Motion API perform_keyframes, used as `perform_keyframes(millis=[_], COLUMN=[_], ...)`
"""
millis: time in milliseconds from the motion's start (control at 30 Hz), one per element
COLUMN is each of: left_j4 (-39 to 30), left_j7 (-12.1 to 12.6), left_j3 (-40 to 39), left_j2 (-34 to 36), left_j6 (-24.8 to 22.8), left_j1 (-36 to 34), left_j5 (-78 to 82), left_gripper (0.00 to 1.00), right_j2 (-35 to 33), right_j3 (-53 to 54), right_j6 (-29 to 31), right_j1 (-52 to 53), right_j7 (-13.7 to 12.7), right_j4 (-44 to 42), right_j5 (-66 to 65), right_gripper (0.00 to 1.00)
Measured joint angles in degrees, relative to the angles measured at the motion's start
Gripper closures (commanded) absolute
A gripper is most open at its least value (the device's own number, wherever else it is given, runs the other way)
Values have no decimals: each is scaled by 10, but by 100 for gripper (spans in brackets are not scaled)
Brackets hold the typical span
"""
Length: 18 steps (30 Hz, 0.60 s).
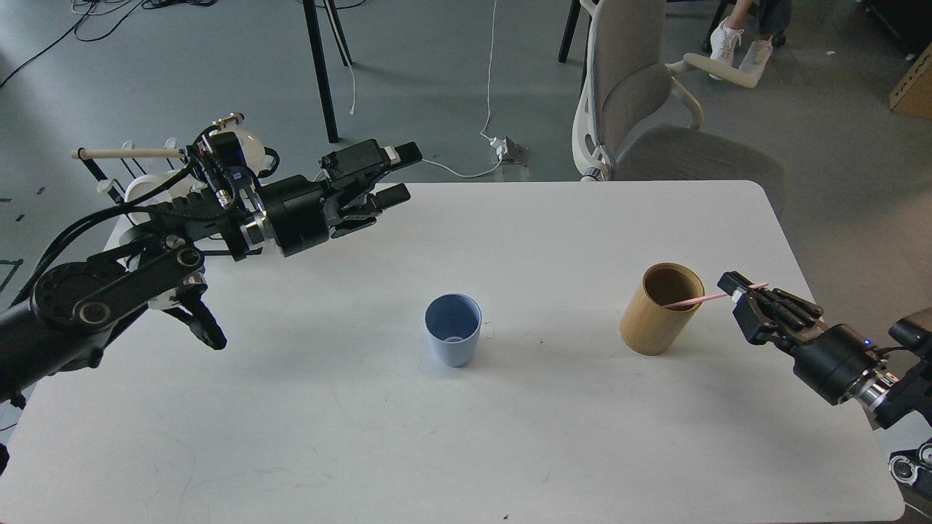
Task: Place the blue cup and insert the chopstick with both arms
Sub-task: 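Reach the right gripper to the pink stick in the tan tube and grasp it, then pull the pink stick up out of the tan tube with the right gripper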
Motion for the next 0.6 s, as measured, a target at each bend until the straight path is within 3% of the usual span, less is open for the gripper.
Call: perform_keyframes(millis=[433, 600], left_j4=[0, 0], left_j7=[0, 0], left_j3=[0, 0], left_j2=[-1, -10], left_j6=[15, 15], left_j1=[12, 12], left_j5=[0, 1], left_gripper=[4, 4], right_j2=[-37, -74], right_j3=[25, 53], right_j6=[0, 0], right_j1=[18, 19], right_j7=[0, 0], right_j4=[7, 57], right_j5=[5, 12], right_gripper=[100, 100])
